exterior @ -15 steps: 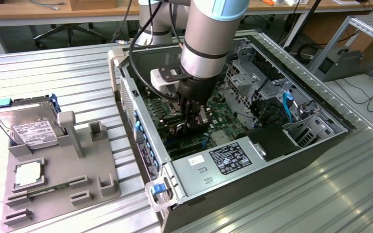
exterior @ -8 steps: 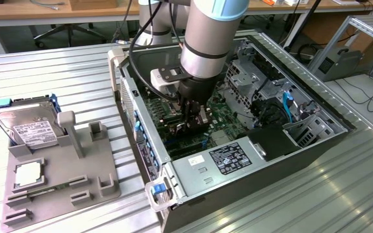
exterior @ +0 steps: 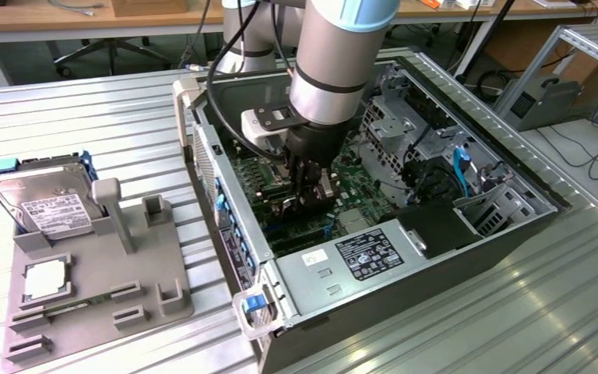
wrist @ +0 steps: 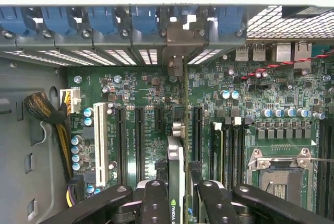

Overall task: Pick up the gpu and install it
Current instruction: 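Insert the gpu into the slot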

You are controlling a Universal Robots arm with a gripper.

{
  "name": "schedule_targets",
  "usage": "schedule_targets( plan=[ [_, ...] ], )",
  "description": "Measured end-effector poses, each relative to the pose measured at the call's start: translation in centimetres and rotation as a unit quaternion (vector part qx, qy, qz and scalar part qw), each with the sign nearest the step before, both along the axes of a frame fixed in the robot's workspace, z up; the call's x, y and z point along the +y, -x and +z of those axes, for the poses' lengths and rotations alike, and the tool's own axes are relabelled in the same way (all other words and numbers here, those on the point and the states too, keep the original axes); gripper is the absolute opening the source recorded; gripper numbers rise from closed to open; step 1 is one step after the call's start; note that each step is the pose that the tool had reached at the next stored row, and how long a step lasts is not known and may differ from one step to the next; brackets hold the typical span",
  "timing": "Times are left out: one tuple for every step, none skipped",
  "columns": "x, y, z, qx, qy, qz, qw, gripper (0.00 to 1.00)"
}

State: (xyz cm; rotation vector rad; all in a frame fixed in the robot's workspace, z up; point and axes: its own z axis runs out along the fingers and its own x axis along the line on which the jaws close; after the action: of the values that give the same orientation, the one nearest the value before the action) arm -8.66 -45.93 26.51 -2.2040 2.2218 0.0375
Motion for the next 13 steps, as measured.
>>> schedule_targets(
  plan=[
    [0.0,0.0,-0.03,-0.0001,0.0,0.0,1.0,0.26],
    [0.0,0.0,-0.09,-0.0003,-0.0001,0.0,1.0,0.26],
    [0.0,-0.01,-0.11,-0.0003,0.0,0.0,1.0,0.26],
    [0.01,0.0,-0.12,-0.0003,-0.0001,0.0,1.0,0.26],
    [0.0,0.0,-0.13,-0.0004,-0.0002,0.0,1.0,0.26],
    [0.0,0.0,-0.13,-0.0004,-0.0002,0.0,1.0,0.26],
    [0.0,0.02,-0.19,-0.0005,-0.0003,0.0,1.0,0.26],
    [0.0,0.07,-0.34,-0.0005,0.0,0.0,1.0,0.26],
    [0.0,0.1,-0.39,-0.0004,0.0001,0.0,1.0,0.26],
    [0.0,0.11,-0.4,-0.0004,0.0,0.0,1.0,0.26],
    [0.0,0.12,-0.41,-0.0004,-0.0001,0.0,1.0,0.26],
    [0.0,0.12,-0.42,-0.0005,-0.0002,0.0,1.0,0.26],
    [0.0,0.12,-0.42,-0.0005,-0.0002,0.0,1.0,0.26]
  ],
)
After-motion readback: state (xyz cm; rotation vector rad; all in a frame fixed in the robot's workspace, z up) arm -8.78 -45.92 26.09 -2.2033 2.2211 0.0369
